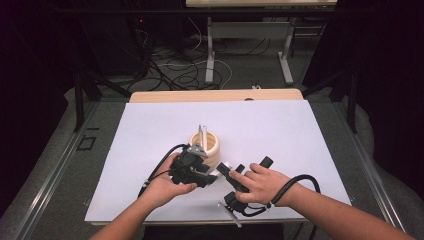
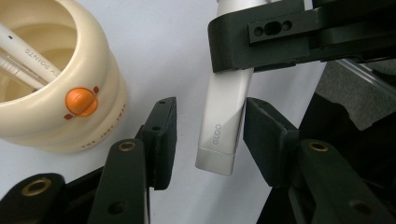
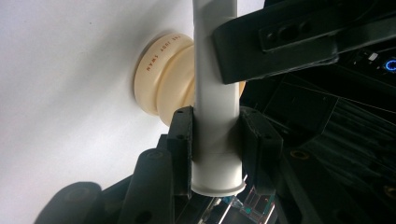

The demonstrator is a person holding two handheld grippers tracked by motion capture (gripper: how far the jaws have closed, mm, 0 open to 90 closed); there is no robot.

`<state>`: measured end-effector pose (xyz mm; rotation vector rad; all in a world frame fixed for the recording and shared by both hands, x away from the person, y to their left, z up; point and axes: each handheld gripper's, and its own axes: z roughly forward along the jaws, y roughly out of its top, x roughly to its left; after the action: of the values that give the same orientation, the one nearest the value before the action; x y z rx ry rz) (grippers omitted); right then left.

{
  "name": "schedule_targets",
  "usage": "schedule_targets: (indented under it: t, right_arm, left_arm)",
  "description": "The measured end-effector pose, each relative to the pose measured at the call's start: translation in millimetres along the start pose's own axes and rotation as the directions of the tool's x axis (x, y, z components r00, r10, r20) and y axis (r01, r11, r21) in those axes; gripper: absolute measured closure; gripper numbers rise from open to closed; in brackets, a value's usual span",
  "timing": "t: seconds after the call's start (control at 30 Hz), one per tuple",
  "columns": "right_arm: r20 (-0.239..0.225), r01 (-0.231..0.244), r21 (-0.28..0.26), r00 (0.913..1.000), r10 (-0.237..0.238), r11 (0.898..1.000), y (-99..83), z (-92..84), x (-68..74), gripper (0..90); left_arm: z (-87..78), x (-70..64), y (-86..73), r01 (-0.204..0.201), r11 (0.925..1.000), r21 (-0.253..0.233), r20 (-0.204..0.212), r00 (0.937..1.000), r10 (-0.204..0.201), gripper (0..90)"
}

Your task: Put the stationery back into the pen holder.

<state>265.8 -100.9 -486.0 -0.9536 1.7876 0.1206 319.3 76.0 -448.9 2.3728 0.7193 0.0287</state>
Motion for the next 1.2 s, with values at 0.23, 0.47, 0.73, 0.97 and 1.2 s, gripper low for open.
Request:
schedule_targets:
  t: [0.23, 0.47, 0.73, 0.97, 1.2]
  right_arm:
    - [-0.005, 0.009, -0.013, 1.0, -0.009, 1.0, 1.8, 0.0, 1.4, 67.2]
    - [-0.004, 0.019, -0.027, 0.9998, -0.019, 0.999, 4.1, 0.2, 2.5, 67.1]
    - [-0.007, 0.026, -0.035, 0.9996, -0.027, 0.999, 3.8, 1.1, 1.9, 66.9]
    - [-0.007, 0.004, -0.039, 1.0, -0.004, 0.999, 2.7, 2.2, 1.1, 66.2]
    - [-0.007, -0.013, -0.038, 0.9999, 0.013, 0.999, -0.9, 2.7, -2.0, 64.3]
  left_arm:
    - [5.6, -4.5, 5.6, -0.02, 0.9992, 0.036, 0.012, 0.9997, 0.019, 59.5]
    - [10.3, -6.0, 9.9, -0.049, 0.9953, 0.083, 0.02, 0.9987, 0.048, 63.7]
    - [10.7, -6.8, 11.5, -0.052, 0.9934, 0.102, 0.028, 0.9984, 0.05, 67.5]
    - [9.2, -5.1, 11.4, -0.034, 0.995, 0.094, 0.034, 0.999, 0.031, 68.8]
    - [8.6, -3.9, 11.7, 0.003, 0.9981, 0.061, 0.027, 0.9996, -0.004, 69.9]
